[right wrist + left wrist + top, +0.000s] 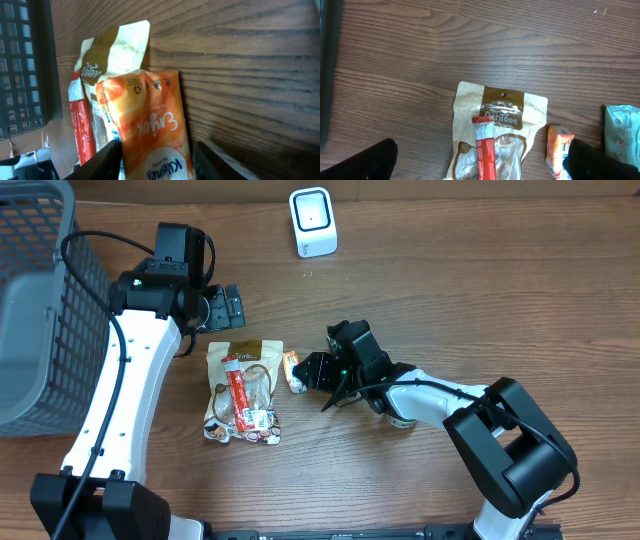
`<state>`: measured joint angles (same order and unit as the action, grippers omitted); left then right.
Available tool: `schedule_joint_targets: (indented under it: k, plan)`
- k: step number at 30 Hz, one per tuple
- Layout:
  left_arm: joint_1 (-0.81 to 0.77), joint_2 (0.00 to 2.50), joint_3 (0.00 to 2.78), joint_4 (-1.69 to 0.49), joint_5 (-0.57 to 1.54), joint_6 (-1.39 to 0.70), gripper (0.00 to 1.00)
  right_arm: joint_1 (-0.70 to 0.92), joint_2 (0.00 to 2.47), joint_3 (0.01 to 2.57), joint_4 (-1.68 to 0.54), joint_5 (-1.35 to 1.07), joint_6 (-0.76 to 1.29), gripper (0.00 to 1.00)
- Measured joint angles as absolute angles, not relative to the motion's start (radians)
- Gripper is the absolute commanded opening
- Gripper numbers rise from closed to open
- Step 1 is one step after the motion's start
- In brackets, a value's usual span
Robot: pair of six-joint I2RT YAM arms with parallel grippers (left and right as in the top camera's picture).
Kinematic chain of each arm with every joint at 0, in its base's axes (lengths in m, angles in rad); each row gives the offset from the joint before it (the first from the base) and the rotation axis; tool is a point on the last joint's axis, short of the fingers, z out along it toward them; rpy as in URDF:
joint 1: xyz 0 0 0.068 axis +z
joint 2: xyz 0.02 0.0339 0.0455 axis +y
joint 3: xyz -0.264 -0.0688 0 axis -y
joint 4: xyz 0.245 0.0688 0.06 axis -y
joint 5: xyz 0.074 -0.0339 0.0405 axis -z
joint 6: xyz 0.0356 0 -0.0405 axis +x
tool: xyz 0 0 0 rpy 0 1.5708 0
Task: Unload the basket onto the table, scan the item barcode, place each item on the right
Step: 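Lift the orange packet upright off the table, then set the orange packet down beside the clear bag and open the right gripper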
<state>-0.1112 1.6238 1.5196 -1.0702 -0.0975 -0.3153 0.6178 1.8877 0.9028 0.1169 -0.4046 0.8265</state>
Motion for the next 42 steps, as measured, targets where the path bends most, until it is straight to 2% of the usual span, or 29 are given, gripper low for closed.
schedule_joint_targets:
  k: [6, 11, 15, 22, 28, 42]
  plan:
    - [-0.111, 1.624, 1.52, -1.07, -0.097, -0.315, 1.0, 0.618, 1.869, 0.917, 0.084, -0.389, 0.804, 0.52]
    - [-0.111, 1.624, 1.52, -1.071, -0.097, -0.315, 1.0, 0.618, 1.824, 0.965, -0.038, -0.354, 0.757, 0.52]
    - [-0.111, 1.624, 1.52, -1.071, -0.097, -0.315, 1.0, 0.618, 1.807, 1.062, -0.225, -0.307, 0.693, 0.53]
    - [-0.111, 1.624, 1.52, -1.07, -0.097, -0.315, 1.0, 0.625, 1.799, 1.267, -0.541, -0.181, 0.567, 0.61]
    - [-0.111, 1.624, 1.52, -1.07, -0.097, -0.315, 1.0, 0.671, 1.79, 1.298, -0.588, -0.08, 0.519, 0.65]
    - [-0.111, 1.624, 1.52, -1.07, -0.097, -0.315, 1.0, 0.828, 1.877, 1.298, -0.551, 0.123, 0.45, 0.66]
